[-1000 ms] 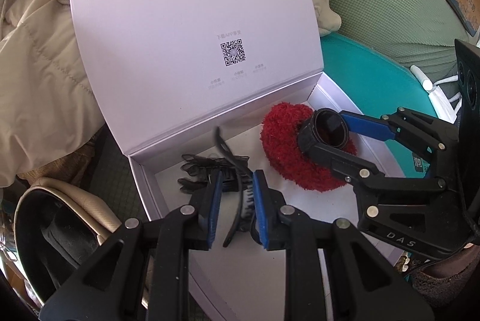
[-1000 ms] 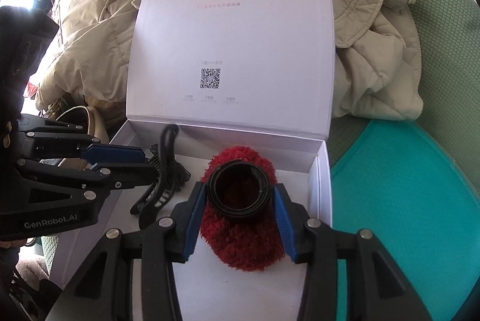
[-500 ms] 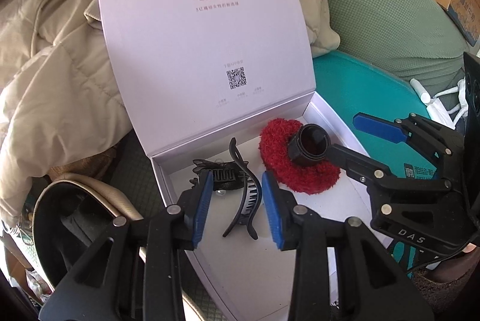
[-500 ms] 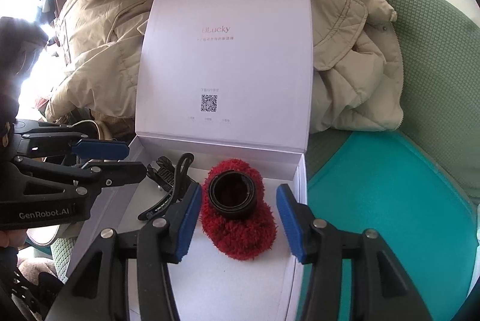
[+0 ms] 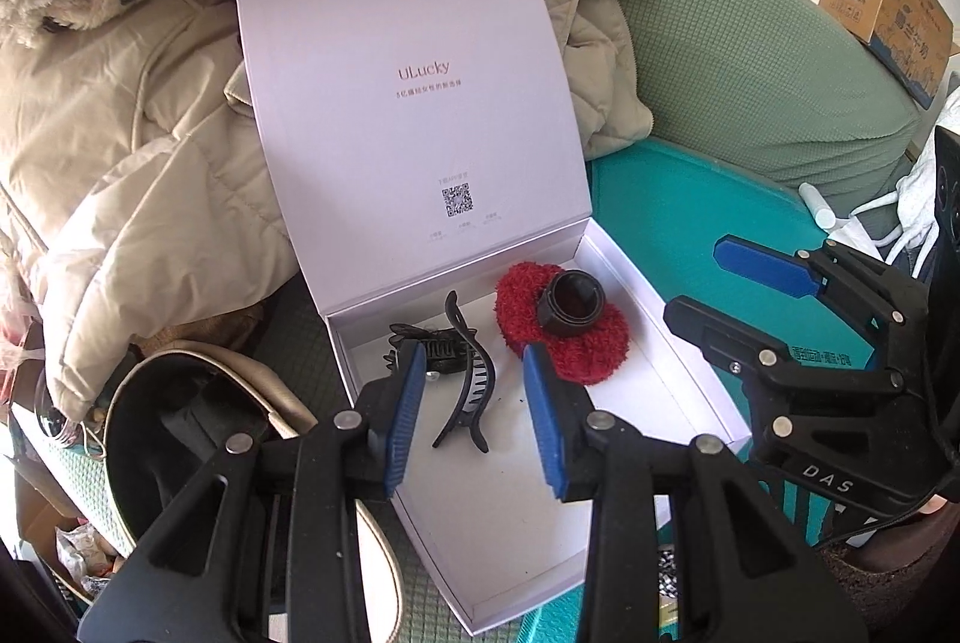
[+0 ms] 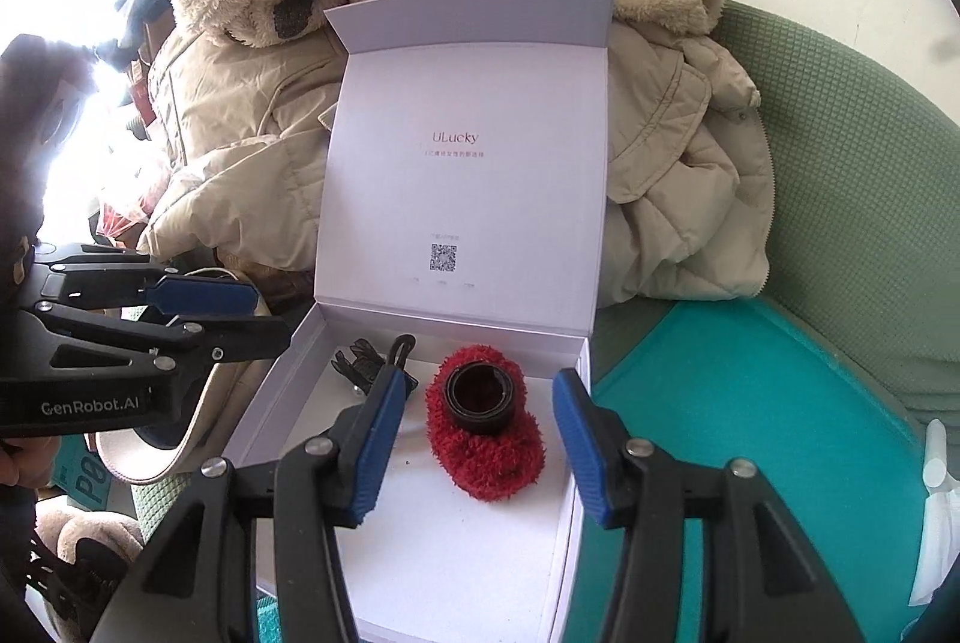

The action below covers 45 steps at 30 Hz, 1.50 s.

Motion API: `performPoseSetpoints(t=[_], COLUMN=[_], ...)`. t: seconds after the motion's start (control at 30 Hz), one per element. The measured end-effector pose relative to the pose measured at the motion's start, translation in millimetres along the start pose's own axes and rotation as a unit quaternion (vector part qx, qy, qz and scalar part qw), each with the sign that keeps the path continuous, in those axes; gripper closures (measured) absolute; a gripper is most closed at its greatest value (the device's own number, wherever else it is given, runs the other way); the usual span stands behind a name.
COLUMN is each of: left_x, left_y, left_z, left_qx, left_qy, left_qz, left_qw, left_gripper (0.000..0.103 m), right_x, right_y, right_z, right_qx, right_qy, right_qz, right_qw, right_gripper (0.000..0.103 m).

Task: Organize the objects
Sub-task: 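Open the right tool onto the red scrunchie while the left tool releases the comb clip, then withdraw both tools from the box back toward the remaining accessories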

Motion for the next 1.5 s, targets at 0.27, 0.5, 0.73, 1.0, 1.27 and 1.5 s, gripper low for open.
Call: performPoseSetpoints(t=[0.27,0.5,0.73,1.0,1.27,1.5], left_x=[32,52,66,73,77,78], left_y=[16,33,51,78,106,133], left_z=[10,21,34,48,62,75], left_qx=[0.002,0.002,-0.001,-0.003,-0.002,-0.011], left_qy=[-0.009,-0.016,-0.017,-0.013,-0.004,-0.004], left_qz=[0.016,0.024,0.028,0.022,0.016,0.012], left_qw=[0.9998,0.9996,0.9995,0.9997,0.9999,0.9999], left_gripper=[0.071,0.071,0.071,0.071,0.067,0.066], right_x=[31,51,68,81,92,104], right_y=[9,23,39,59,86,111], right_z=[-6,-12,-16,-22,-25,-25], right_qx=[0.004,0.010,0.011,0.010,0.002,-0.007], right_qy=[-0.004,-0.009,-0.013,-0.016,-0.018,-0.011], right_qz=[0.018,0.023,0.026,0.022,0.012,0.009], right_qw=[1.000,1.000,1.000,1.000,1.000,1.000], right_gripper=[0.051,0.051,0.051,0.051,0.051,0.051])
Point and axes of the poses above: each gripper's, at about its wrist camera, not at the fingertips, and x roughly against the way its jaws point, z to its right, y to its underside, the point moved 1 cm from there along -x, roughly the way its jaws point, and after that the axes turned 8 degrees about -z, right-handed, at the moved point
